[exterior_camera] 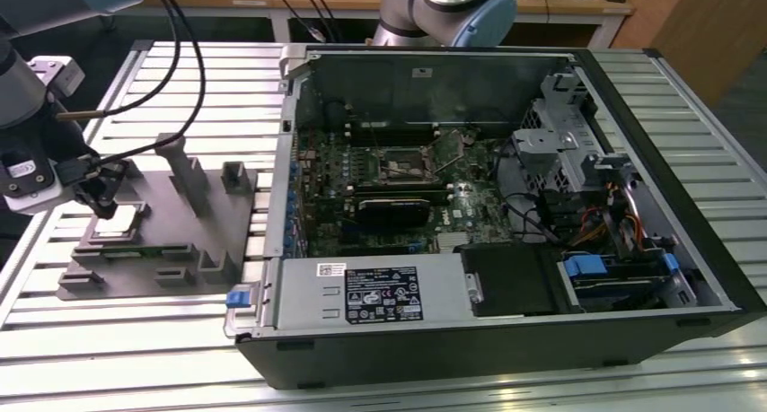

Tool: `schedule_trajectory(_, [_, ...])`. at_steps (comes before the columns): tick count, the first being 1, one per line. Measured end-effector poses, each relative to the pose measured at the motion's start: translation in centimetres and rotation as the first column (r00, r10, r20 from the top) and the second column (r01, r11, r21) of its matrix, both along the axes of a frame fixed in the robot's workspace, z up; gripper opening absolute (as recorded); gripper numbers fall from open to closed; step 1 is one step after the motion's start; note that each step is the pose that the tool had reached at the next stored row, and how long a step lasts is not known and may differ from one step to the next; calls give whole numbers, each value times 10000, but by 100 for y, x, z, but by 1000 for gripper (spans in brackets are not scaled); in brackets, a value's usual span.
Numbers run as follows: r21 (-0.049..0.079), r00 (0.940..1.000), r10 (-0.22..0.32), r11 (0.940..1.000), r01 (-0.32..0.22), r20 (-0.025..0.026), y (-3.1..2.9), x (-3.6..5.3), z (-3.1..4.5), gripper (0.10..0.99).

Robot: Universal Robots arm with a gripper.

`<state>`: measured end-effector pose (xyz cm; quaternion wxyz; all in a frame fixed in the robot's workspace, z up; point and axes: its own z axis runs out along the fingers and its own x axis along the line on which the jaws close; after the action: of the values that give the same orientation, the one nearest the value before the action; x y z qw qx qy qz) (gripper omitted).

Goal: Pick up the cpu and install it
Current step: 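Pick up the cpu and move it towards the insertion slot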

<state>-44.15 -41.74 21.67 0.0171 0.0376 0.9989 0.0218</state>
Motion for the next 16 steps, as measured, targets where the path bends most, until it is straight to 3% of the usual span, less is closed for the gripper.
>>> schedule_trajectory(5, [2,10000,2,10000,-2,3,0,0,-7,106])
schedule_trajectory(16, [3,10000,2,10000,-2,2,15,-28,-130,106])
